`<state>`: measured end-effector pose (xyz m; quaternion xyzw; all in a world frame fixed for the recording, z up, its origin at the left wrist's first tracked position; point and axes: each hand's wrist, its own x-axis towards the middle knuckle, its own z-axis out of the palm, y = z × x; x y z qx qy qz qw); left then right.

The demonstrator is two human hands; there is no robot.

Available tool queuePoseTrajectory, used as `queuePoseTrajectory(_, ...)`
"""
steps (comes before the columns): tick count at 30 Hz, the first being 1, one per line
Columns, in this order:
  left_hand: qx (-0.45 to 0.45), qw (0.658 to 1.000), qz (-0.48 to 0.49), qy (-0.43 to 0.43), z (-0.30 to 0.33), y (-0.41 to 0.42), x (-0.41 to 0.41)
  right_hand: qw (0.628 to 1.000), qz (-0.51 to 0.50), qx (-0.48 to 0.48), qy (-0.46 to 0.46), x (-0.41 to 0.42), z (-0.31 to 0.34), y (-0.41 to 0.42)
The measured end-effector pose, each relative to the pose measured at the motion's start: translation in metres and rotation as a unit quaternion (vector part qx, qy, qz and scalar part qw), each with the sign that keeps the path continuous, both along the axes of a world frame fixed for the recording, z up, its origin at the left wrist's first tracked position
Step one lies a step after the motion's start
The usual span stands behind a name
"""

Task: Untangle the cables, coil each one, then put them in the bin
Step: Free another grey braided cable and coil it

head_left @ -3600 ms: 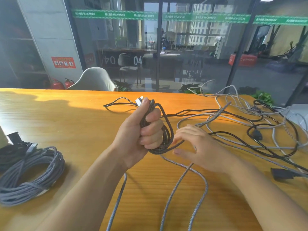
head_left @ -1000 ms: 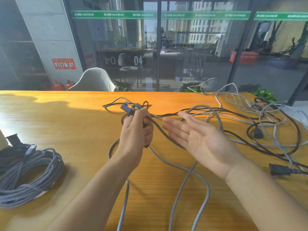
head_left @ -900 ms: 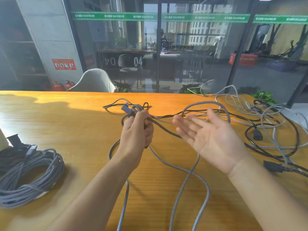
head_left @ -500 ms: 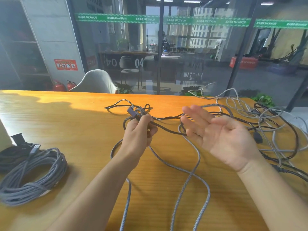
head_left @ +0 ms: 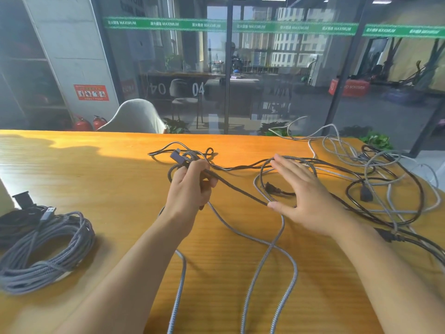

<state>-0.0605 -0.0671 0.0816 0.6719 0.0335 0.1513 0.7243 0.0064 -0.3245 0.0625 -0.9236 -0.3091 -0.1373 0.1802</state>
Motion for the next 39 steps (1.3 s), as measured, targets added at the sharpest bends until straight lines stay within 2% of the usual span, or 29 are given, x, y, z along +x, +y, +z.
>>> queuePoseTrajectory(4,-0.076,0.997,-0.013,-0.025,0.004,0.001,-0.002,0.998,-0.01,-0.057,-0.024,0.005,0.003,-0.006)
queuePoseTrajectory(9,-0.139,0.989,-0.041,-0.039,0.005,0.001,-0.001,0.999,0.022,-0.016,-0.027,0.001,0.01,-0.007)
queuePoseTrajectory(14,-0.13,0.988,-0.056,-0.057,0.003,0.002,0.002,0.999,0.003,-0.039,-0.003,-0.003,0.007,-0.004)
queuePoseTrajectory(19,-0.104,0.991,-0.059,-0.058,0.001,0.002,0.002,0.999,0.009,0.025,0.024,-0.006,0.008,-0.001)
queuePoseTrajectory(26,-0.118,0.991,-0.043,-0.037,0.005,0.002,0.0,0.989,0.077,0.072,0.099,-0.019,0.004,0.017)
queuePoseTrajectory(33,-0.179,0.982,-0.036,-0.058,0.011,0.0,-0.002,0.955,0.142,0.187,0.182,-0.032,0.0,0.037)
queuePoseTrajectory(39,-0.22,0.971,-0.071,-0.055,0.014,0.0,-0.005,0.885,0.163,0.287,0.328,-0.033,-0.005,0.04)
